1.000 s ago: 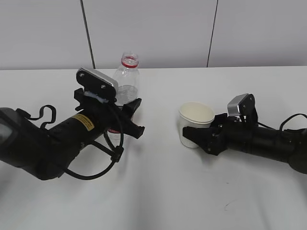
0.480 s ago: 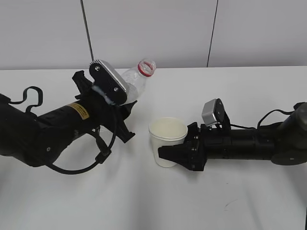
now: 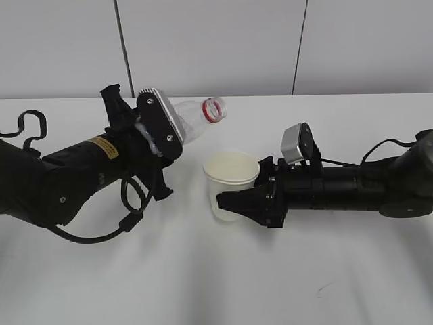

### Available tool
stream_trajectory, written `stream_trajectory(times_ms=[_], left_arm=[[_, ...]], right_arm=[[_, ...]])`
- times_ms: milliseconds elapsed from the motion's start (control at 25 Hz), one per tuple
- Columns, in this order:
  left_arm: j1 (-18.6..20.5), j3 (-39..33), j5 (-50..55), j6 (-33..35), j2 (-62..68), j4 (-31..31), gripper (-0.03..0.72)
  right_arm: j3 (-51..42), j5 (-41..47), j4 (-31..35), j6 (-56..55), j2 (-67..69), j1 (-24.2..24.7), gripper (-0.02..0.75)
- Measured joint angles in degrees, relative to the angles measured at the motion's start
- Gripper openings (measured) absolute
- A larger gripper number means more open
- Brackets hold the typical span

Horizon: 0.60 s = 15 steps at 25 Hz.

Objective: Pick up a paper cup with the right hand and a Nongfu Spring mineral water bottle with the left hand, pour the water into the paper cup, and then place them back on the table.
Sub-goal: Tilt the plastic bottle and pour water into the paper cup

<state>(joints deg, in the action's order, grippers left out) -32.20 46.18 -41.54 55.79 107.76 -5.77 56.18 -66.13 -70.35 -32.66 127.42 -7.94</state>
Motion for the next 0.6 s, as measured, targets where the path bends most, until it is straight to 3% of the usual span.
stream_trajectory(times_ms=[600], left_arm=[[0.0,0.0,-3.3,18.1,0.0,-3.4,0.308]], right_arm=[[0.1,0.0,-0.7,0.0,-1.8,0.0,0.531]])
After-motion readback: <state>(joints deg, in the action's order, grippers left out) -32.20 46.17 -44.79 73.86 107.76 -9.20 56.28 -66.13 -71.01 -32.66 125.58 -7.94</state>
